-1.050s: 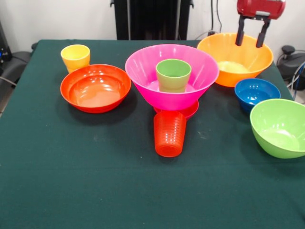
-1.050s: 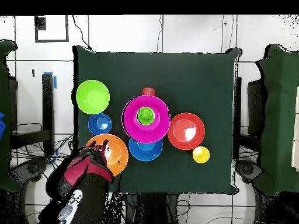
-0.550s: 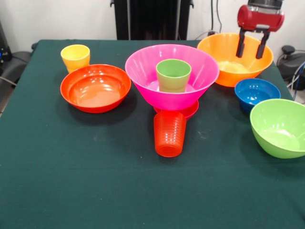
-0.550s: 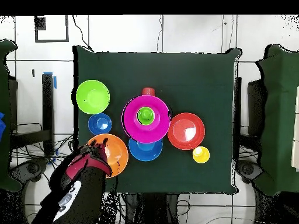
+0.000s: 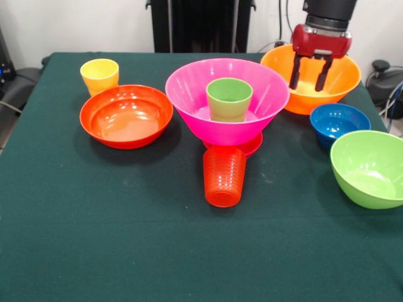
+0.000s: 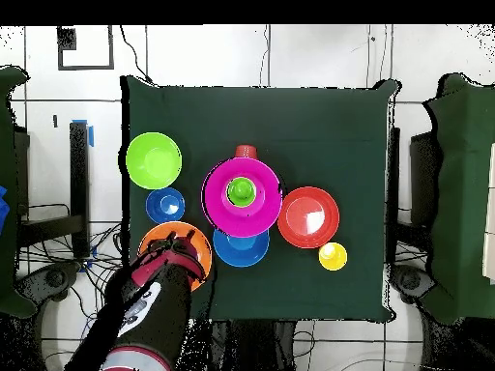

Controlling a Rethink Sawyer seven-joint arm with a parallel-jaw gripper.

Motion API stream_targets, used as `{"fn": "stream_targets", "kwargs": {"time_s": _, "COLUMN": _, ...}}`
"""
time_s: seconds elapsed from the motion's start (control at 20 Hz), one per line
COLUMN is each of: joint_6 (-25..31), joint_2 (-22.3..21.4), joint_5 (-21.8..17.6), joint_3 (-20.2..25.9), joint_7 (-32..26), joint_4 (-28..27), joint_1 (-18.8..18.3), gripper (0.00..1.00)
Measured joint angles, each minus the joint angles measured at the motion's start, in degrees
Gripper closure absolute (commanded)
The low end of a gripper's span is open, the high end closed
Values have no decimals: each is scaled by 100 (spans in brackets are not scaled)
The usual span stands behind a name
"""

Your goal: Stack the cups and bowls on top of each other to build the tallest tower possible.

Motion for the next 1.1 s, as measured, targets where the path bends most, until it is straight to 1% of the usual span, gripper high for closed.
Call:
{"fn": "stream_targets", "kwargs": {"time_s": 0.2, "joint_6": -1, "joint_2": 79, "joint_5": 1, "joint_3": -87, "joint_7": 0, "joint_4": -5, "joint_1": 119, "gripper": 0}}
{"fn": "stream_targets", "kwargs": {"time_s": 0.45, "joint_6": -1, "joint_2": 97, "joint_5": 15, "joint_3": -256, "joint_7": 0, "joint_4": -25, "joint_1": 475, "gripper": 0}}
{"fn": "stream_targets", "kwargs": {"time_s": 0.7, "joint_6": -1, "joint_2": 97, "joint_5": 77, "joint_3": -366, "joint_7": 0, "joint_4": -38, "joint_1": 713, "gripper": 0}}
{"fn": "stream_targets", "kwargs": {"time_s": 1.1, "joint_6": -13, "joint_2": 100, "joint_5": 137, "joint_3": -428, "joint_7": 0, "joint_4": -98, "joint_1": 793, "gripper": 0}}
